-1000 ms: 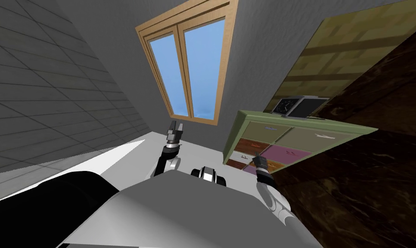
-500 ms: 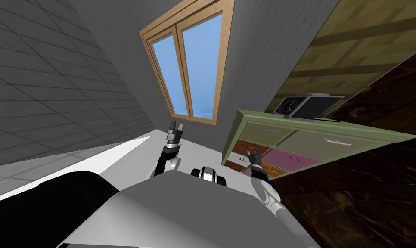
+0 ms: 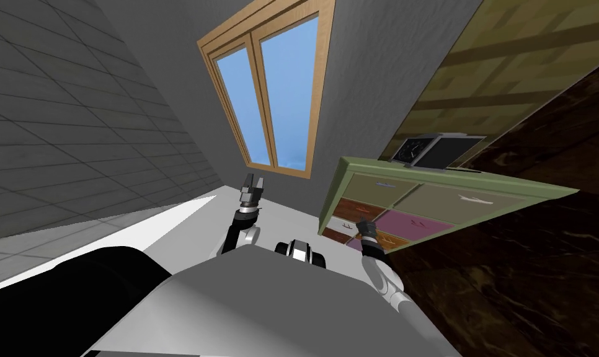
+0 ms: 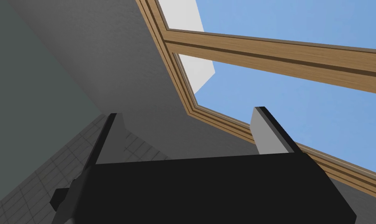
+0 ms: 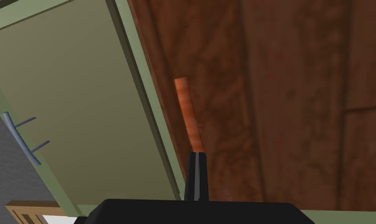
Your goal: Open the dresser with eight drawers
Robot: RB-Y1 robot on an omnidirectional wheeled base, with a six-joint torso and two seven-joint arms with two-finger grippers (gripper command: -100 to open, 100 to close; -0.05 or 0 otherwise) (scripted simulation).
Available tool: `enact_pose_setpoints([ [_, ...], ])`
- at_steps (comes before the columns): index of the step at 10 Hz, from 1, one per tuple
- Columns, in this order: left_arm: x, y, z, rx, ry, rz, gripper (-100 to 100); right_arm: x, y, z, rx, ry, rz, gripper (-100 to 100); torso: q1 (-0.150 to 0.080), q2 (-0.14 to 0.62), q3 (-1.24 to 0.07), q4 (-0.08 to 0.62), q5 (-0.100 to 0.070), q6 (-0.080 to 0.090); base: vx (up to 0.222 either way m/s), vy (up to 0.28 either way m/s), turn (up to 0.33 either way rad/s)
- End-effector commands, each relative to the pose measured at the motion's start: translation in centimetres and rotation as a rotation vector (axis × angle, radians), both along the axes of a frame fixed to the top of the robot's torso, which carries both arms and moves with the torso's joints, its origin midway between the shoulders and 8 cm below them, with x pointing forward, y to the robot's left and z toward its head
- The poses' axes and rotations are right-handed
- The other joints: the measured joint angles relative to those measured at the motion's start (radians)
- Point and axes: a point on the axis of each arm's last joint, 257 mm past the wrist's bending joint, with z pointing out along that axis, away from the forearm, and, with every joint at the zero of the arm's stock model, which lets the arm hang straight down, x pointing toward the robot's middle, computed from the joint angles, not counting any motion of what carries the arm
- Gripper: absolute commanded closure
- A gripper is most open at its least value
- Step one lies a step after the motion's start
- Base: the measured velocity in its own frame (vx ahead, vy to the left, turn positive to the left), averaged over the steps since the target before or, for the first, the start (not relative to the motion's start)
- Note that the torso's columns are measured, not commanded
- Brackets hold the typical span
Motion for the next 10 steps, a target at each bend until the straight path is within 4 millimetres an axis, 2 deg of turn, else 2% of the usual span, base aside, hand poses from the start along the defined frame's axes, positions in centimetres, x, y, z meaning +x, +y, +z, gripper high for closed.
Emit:
enact_pose_setpoints([
  [1,0.0,0.0,0.0,0.000,0.000,0.000,0,-0.1,0.3,0.0,0.005,0.001,0.011,100,-0.001,-0.003,-0.002,-0.001,0.000,0.000,-0.189,0.042,-0.042],
  [2,0.0,0.0,0.0,0.000,0.000,0.000,0,-0.1,0.2,0.0,0.004,0.001,0.008,100,-0.001,-0.006,-0.004,-0.002,0.000,0.000,-0.093,0.022,-0.013],
  [3,0.0,0.0,0.0,0.000,0.000,0.000,0,0.1,0.7,0.0,0.023,-0.009,0.010,-100,-0.002,-0.013,-0.008,-0.003,0.000,-0.001,0.075,-0.014,0.113],
  [6,0.0,0.0,0.0,0.000,0.000,0.000,0,0.4,1.4,0.1,0.050,-0.023,0.013,-100,-0.002,-0.015,-0.010,-0.004,-0.001,0.000,0.172,-0.042,0.073],
  [7,0.0,0.0,0.0,0.000,0.000,0.000,0,0.4,1.1,0.1,0.042,-0.018,0.012,-100,-0.001,-0.010,-0.007,-0.003,0.000,0.000,0.093,-0.024,0.025],
  [8,0.0,0.0,0.0,0.000,0.000,0.000,0,1.4,0.2,1.1,0.045,-0.021,0.007,-100,0.000,-0.002,-0.002,-0.001,0.000,0.000,0.071,0.003,0.047],
  [9,0.0,0.0,0.0,0.000,0.000,0.000,0,1.0,0.7,0.6,0.043,-0.022,0.009,-100,0.001,-0.001,-0.001,0.000,0.001,0.000,0.045,0.001,0.019],
  [10,0.0,0.0,0.0,0.000,0.000,0.000,0,1.1,0.6,0.6,0.044,-0.021,0.009,100,0.000,-0.002,-0.001,-0.001,0.000,0.000,0.009,0.000,-0.002],
])
